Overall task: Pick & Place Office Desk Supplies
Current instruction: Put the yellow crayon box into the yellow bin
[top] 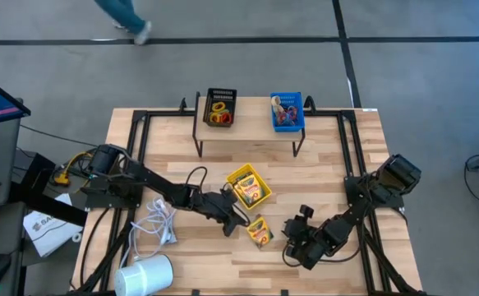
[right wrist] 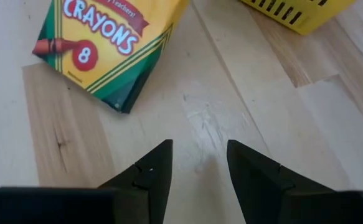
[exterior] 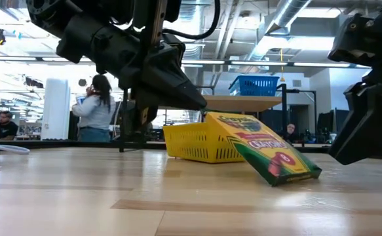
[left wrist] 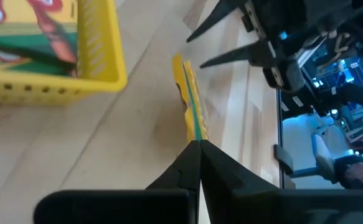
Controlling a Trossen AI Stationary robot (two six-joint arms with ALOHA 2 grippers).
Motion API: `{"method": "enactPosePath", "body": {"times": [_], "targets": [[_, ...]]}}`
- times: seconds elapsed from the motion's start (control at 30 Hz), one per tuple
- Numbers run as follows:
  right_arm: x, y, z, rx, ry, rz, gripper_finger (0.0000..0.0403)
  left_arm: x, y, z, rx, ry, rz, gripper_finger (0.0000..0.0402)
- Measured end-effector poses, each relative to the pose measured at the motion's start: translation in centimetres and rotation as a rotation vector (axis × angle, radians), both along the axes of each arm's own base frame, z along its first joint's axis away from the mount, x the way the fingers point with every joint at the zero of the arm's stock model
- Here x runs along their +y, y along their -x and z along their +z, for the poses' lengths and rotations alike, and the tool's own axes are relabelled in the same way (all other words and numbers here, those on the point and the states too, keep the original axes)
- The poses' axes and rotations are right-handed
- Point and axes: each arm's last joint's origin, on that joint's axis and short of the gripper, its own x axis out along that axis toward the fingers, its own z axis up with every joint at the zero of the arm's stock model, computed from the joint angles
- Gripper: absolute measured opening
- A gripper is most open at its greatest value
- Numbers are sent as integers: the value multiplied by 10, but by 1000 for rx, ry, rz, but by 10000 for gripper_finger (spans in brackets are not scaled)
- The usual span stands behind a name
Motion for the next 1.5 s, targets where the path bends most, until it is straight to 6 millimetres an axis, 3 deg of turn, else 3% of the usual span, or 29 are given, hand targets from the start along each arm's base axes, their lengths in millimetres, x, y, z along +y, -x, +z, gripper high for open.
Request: {"method": "enactPosePath", "body": {"times": [0.53,0.77,1.1,1.2,1.33,1.5], "targets": [[-3,-2,0,3,2,-14,150,15,-6,5,-56,-20,-7,0],[-3,-2,0,0,-2,-19,150,12,-5,4,-43,4,-55,0],[-3,-3,0,-4,-6,-19,150,9,3,-18,124,-101,81,5],[-3,-3,0,-9,-10,-19,150,10,4,-19,129,-121,92,27],[-2,-3,0,-10,-11,-15,150,12,5,-22,170,-107,91,84],[-1,-3,1,-16,-15,-10,150,12,2,-40,202,-61,128,160]]}}
